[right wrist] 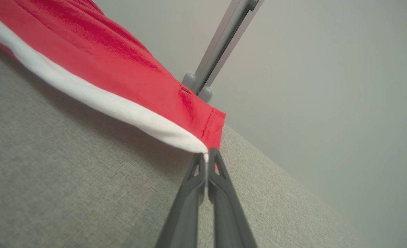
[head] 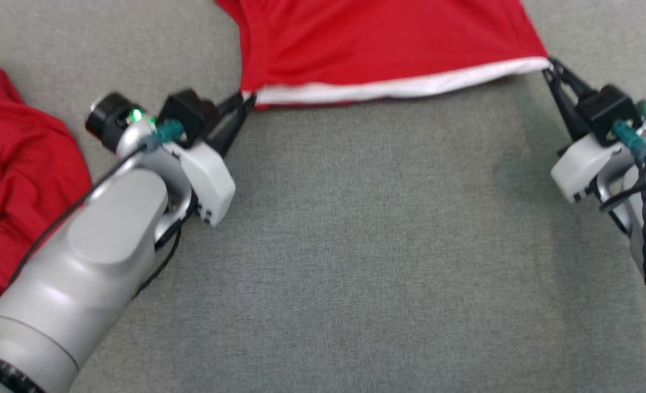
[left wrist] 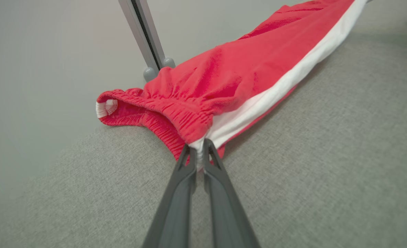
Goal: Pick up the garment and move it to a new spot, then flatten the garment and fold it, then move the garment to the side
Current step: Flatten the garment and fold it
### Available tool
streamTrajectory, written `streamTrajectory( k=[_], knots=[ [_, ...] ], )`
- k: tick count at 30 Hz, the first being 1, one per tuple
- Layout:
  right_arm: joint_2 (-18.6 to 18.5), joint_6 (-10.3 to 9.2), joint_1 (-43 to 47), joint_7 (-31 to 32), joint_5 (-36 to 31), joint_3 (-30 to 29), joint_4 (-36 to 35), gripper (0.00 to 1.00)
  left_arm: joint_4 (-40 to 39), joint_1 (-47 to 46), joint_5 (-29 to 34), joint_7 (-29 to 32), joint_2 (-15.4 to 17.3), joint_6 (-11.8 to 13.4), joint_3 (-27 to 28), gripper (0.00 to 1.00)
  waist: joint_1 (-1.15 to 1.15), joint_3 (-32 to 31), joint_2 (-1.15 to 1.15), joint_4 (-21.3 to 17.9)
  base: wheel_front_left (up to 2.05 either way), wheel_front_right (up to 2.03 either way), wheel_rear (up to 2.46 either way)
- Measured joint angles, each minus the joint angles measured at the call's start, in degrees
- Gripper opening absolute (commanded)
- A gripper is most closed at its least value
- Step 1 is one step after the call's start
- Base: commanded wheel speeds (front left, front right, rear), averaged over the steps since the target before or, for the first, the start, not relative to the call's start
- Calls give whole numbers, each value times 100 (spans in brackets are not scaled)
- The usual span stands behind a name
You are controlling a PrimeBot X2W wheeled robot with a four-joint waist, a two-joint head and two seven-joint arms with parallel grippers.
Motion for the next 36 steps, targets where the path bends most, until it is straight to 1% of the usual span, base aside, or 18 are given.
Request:
streamTrajectory(
  k=[6,8,11,12,16,19,22,25,28,30,32,36],
  knots=[
    [-324,0,292,-5,682,701,78,0,74,399,-166,-7,82,0,-567,0,0,-558,0,16,0,0,0],
    [-433,0,391,-11,937,1139,170,0,45,526,-242,-8,105,0,-716,0,0,-729,0,19,0,0,0],
    [-608,1,517,226,1526,1848,166,0,-45,726,-322,-7,178,0,-965,0,0,-977,0,26,0,0,0],
    [-608,1,517,226,1526,1848,166,0,-45,726,-322,-7,178,0,-965,0,0,-977,0,26,0,0,0],
    [-1092,1,533,548,2428,2652,-196,0,-235,1014,-482,-3,271,-1,-1181,0,0,-1294,0,41,0,0,0],
    [-1454,1,608,762,3037,3200,-592,0,-431,1283,-637,63,339,-4,-1296,0,0,-1529,0,46,0,0,0],
    [-1849,2,627,993,3492,3667,-987,0,-705,1538,-737,189,426,-4,-1379,0,0,-1757,0,38,0,0,0],
    [-2226,2,680,1272,3884,3961,-1444,0,-1038,1759,-762,372,516,-4,-1433,0,0,-1969,0,19,0,0,0],
    [-2622,1,812,1478,4061,4108,-1962,0,-1655,2039,-987,730,699,-4,-1479,0,0,-2154,0,-5,0,0,0],
    [-2888,1,959,1649,4205,4146,-2302,0,-2126,2156,-1116,1046,886,-4,-1494,0,0,-2257,0,-24,0,0,0],
    [-3116,1,1096,1783,4334,4175,-2628,0,-2559,2252,-1113,1374,1125,-4,-1481,0,0,-2336,0,-48,0,0,0],
    [-3575,2,1211,2036,4328,4180,-3281,0,-3303,2611,-1216,1845,1447,-4,-1500,0,-1,-2415,0,-144,0,0,0]
  ],
)
